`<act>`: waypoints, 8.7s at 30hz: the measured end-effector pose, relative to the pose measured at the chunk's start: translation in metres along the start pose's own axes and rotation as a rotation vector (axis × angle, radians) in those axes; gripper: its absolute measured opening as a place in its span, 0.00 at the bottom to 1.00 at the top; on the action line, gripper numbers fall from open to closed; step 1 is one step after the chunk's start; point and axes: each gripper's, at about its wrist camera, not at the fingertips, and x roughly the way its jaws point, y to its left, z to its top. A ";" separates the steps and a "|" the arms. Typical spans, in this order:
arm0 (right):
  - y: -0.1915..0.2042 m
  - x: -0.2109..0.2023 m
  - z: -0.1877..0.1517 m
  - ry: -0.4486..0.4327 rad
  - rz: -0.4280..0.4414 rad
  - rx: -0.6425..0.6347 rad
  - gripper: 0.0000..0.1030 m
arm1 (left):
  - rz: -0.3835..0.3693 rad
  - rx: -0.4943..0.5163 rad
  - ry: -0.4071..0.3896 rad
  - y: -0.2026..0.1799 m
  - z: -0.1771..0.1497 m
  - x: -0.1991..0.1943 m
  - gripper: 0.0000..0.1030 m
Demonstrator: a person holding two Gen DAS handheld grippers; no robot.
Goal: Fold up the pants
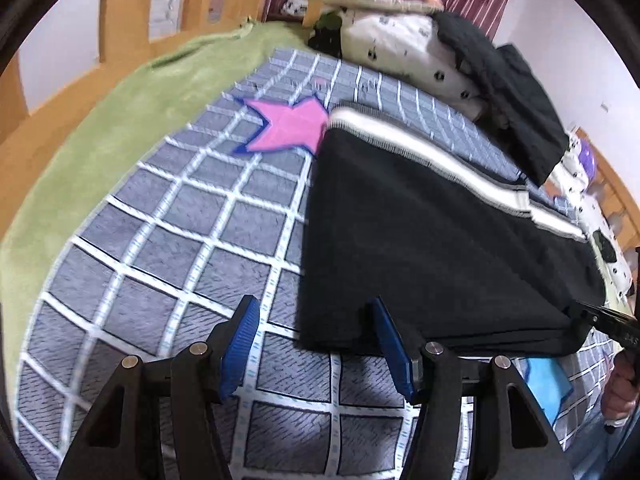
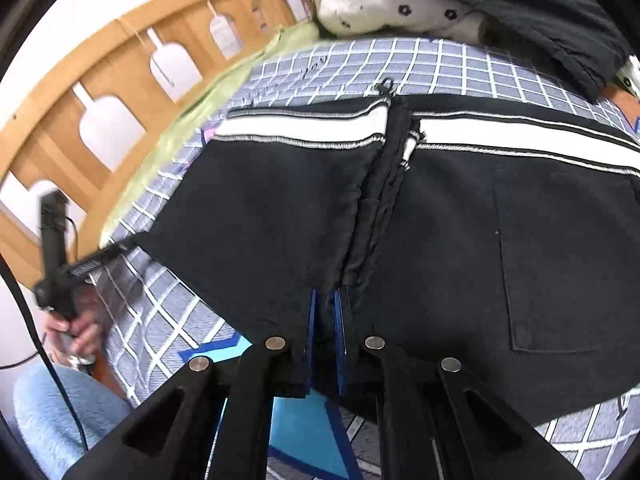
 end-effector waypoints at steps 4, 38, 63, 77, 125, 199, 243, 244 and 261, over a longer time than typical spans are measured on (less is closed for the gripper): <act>0.002 0.022 -0.016 0.082 -0.034 -0.038 0.16 | 0.017 0.012 0.025 -0.004 0.007 -0.006 0.56; -0.050 -0.108 0.005 -0.387 -0.503 -0.049 0.46 | -0.346 -0.526 -0.121 0.027 -0.050 -0.009 0.55; -0.076 -0.109 0.008 -0.334 -0.455 0.066 0.46 | -0.080 -0.410 -0.194 0.024 0.008 -0.048 0.54; -0.089 -0.103 0.010 -0.299 -0.447 0.104 0.46 | -0.179 -0.449 -0.053 0.017 -0.015 0.009 0.47; -0.163 -0.086 -0.003 -0.225 -0.134 0.250 0.52 | -0.096 0.129 -0.103 -0.193 -0.028 -0.023 0.62; -0.302 -0.166 -0.008 -0.240 -0.382 0.154 0.71 | -0.214 0.280 0.087 -0.335 0.007 0.048 0.61; -0.164 -0.035 0.047 -0.094 -0.108 0.151 0.40 | -0.128 0.139 0.175 -0.142 0.099 0.076 0.47; -0.161 -0.044 0.047 -0.113 -0.149 0.125 0.41 | -0.122 0.136 0.154 -0.141 0.103 0.072 0.48; -0.154 0.012 0.127 -0.192 -0.298 -0.030 0.41 | 0.010 0.333 -0.076 -0.210 0.147 0.131 0.48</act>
